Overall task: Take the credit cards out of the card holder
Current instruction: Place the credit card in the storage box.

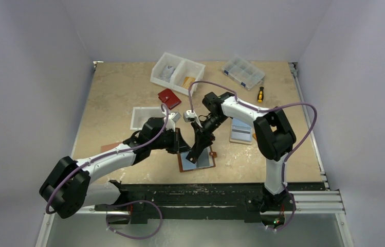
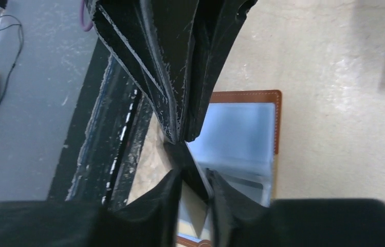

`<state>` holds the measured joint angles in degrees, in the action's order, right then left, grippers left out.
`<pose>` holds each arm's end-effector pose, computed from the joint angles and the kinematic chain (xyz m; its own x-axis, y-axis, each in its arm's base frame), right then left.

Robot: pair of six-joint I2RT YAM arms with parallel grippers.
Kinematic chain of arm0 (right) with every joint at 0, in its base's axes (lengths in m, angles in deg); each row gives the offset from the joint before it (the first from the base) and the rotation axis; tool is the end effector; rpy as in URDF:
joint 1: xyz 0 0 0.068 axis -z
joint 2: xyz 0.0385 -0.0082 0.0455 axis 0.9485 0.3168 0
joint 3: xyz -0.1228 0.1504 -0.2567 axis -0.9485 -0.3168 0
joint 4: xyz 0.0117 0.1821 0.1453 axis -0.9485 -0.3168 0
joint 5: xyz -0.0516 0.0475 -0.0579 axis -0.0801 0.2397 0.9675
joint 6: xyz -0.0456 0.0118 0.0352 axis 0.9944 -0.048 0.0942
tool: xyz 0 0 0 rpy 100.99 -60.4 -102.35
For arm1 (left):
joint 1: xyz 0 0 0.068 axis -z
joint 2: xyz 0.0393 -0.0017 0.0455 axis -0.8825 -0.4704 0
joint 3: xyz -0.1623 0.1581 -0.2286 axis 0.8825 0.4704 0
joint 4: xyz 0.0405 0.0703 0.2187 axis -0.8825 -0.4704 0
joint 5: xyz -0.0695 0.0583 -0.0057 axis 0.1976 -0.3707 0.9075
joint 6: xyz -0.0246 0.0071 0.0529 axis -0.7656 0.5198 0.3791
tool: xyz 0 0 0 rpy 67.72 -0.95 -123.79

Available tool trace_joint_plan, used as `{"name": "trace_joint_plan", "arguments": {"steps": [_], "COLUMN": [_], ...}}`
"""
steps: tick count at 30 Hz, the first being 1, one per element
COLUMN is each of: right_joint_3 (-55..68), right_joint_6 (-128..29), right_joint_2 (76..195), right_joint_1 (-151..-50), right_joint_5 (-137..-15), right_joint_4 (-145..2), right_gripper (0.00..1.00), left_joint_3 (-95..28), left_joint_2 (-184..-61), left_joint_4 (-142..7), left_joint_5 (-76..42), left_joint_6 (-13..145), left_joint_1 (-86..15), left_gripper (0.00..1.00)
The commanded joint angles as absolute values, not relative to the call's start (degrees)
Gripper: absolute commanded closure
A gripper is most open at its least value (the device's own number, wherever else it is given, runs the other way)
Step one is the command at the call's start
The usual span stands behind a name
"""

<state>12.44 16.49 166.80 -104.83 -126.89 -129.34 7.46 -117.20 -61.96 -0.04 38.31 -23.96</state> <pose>0.2766 0.2253 0.2509 -0.1724 -0.6465 -0.7432 -0.8697 -0.2543 0.4229 0.1586 -0.1472 0.2623 -0.8540 -0.0598 -0.5168 0.3921 0.5790 -0.7148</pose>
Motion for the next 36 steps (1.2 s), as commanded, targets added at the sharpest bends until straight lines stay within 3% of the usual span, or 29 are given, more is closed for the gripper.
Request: {"name": "trace_joint_plan", "arguments": {"steps": [1,3,4,9,13,26,29,36], "right_joint_3": [16.3,16.3,16.0,14.8,15.5,17.7,17.9,18.6], "right_joint_6": [22.3,23.1,23.4,23.2,20.9,22.0,21.9,21.6], "right_joint_2": [168.9,169.0,168.8,167.4,167.4,168.5,168.6,169.1], "right_joint_1": [-105.3,-105.3,-105.4,-105.3,-105.3,-105.3,-105.3,-105.3], "right_joint_5": [-130.8,-131.2,-131.1,-130.3,-129.9,-131.9,-131.9,-132.4], "right_joint_4": [-136.8,-137.8,-137.8,-138.1,-139.6,-144.4,-144.5,-144.7], "right_gripper": [0.81,0.97,1.00,1.00,1.00,1.00,1.00,1.00], "left_joint_3": [5.4,5.4,5.4,5.8,7.0,11.6,12.8,15.0], "left_joint_2": [-117.3,-116.9,-116.5,-113.8,-112.6,-117.3,-118.1,-121.9], "left_joint_4": [-59.6,-61.0,-61.5,-64.3,-62.7,-46.5,-42.1,-35.9], "left_joint_5": [0.6,-1.2,-2.0,-5.3,-2.4,7.1,8.6,11.5], "left_joint_6": [38.7,38.9,39.0,39.3,39.9,37.2,35.4,32.1], "left_joint_1": [-23.7,-23.6,-23.7,-23.7,-23.7,-23.7,-23.7,-23.4], "left_gripper": [1.00,1.00,1.00,0.60,0.46,0.41,0.45,0.64]}}
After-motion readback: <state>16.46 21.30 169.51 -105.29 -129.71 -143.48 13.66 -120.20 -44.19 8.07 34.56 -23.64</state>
